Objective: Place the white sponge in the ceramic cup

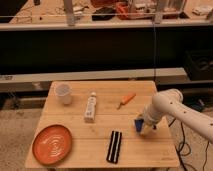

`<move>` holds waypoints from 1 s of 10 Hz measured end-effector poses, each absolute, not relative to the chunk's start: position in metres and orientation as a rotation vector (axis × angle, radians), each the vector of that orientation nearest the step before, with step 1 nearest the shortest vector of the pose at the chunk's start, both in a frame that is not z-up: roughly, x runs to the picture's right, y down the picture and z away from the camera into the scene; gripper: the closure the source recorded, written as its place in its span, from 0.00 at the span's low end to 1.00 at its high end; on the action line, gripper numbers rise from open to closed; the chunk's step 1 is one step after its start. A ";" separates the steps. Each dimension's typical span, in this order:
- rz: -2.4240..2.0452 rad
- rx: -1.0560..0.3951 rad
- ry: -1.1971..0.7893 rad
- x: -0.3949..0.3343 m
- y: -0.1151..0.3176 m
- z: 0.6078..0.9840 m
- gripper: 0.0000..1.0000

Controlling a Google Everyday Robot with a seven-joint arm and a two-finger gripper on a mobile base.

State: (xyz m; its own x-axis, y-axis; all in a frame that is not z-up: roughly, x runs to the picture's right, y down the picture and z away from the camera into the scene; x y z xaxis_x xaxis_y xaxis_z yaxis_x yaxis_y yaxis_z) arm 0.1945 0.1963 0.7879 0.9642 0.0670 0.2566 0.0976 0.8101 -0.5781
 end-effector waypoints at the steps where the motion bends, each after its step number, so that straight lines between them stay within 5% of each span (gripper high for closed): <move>1: -0.021 -0.620 -0.272 0.186 0.183 0.783 0.99; 10: -0.059 -0.562 -0.261 0.116 0.100 0.764 0.99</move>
